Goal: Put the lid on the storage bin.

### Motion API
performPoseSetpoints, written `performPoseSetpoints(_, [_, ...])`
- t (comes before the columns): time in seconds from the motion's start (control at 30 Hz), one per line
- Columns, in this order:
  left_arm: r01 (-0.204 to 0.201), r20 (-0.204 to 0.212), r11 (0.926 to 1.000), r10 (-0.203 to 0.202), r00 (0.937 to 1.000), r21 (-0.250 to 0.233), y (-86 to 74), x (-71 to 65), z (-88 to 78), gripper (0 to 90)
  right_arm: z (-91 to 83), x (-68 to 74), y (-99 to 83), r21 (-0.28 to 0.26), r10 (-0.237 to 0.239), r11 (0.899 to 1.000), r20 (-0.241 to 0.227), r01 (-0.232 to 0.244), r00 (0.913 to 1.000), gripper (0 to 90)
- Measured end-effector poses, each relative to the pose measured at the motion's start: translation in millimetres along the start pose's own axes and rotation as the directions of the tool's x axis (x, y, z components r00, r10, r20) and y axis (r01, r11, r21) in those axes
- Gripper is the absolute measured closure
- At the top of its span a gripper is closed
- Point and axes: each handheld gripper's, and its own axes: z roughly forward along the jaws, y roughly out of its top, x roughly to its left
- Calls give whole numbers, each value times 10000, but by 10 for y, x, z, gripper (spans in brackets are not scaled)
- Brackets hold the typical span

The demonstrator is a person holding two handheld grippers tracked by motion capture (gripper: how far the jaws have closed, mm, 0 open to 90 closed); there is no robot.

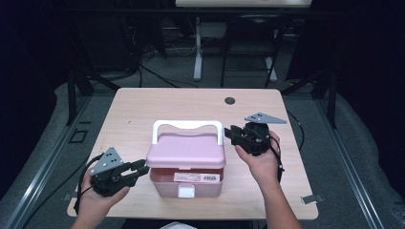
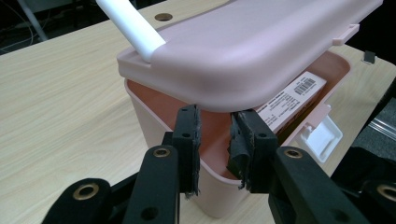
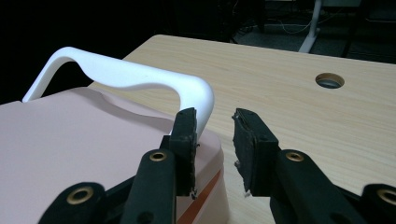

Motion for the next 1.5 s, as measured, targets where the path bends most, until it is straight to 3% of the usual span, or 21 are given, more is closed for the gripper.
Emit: performPoseSetpoints(1.5, [89, 137, 9992, -94, 9999, 394, -253, -74, 50, 730, 13, 23, -26, 132, 32, 9999, -144, -30, 9999, 686])
